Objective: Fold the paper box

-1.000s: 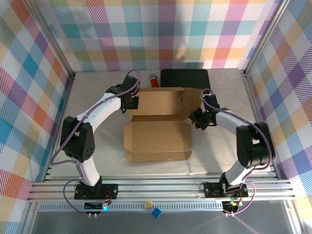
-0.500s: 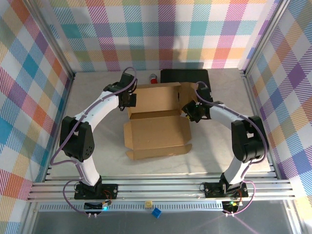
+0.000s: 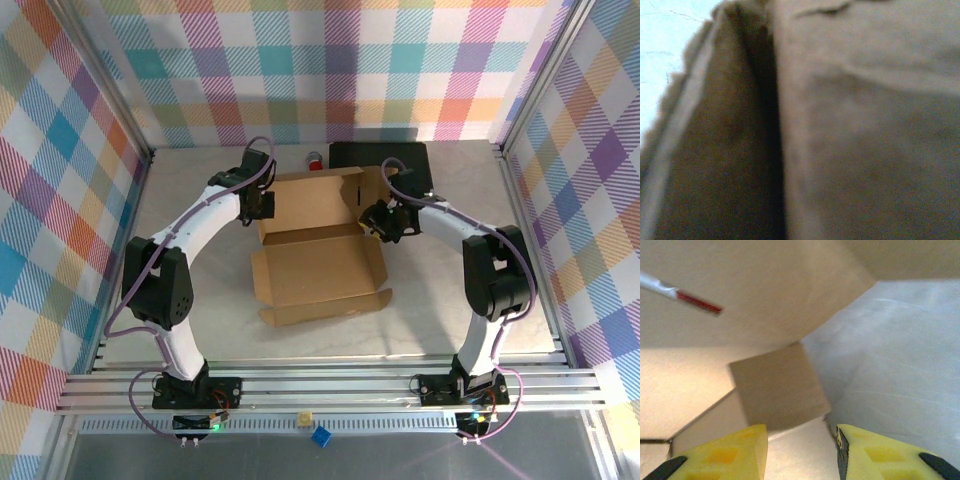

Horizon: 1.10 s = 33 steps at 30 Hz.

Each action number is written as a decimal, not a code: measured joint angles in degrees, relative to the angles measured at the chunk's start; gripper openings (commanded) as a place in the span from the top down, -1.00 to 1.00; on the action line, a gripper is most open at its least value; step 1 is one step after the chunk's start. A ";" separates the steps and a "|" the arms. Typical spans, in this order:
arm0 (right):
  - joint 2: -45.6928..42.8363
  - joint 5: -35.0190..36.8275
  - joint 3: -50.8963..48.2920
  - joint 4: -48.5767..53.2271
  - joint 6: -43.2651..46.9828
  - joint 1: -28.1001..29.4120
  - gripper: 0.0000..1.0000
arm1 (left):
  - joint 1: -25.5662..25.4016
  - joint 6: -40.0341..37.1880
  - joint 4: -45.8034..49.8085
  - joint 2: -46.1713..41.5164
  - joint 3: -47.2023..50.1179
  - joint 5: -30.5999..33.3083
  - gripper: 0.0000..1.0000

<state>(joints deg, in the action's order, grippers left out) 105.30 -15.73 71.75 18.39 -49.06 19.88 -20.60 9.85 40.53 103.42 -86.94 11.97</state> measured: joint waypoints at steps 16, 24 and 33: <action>-4.68 -3.50 9.88 13.40 13.92 -1.84 0.01 | 4.94 1.42 0.02 0.13 -2.21 -10.03 1.00; -27.54 -9.49 1.14 6.05 4.59 -14.88 0.07 | 8.92 5.03 -0.17 0.13 -3.08 -17.05 1.00; -17.51 -22.16 -11.58 -6.86 -13.51 -23.04 -0.17 | 10.62 7.96 -0.57 0.13 -3.65 -23.98 1.00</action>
<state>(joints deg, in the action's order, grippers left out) 87.79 -37.89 60.16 11.53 -62.57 -3.16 -9.98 17.80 39.97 103.55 -90.59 -12.01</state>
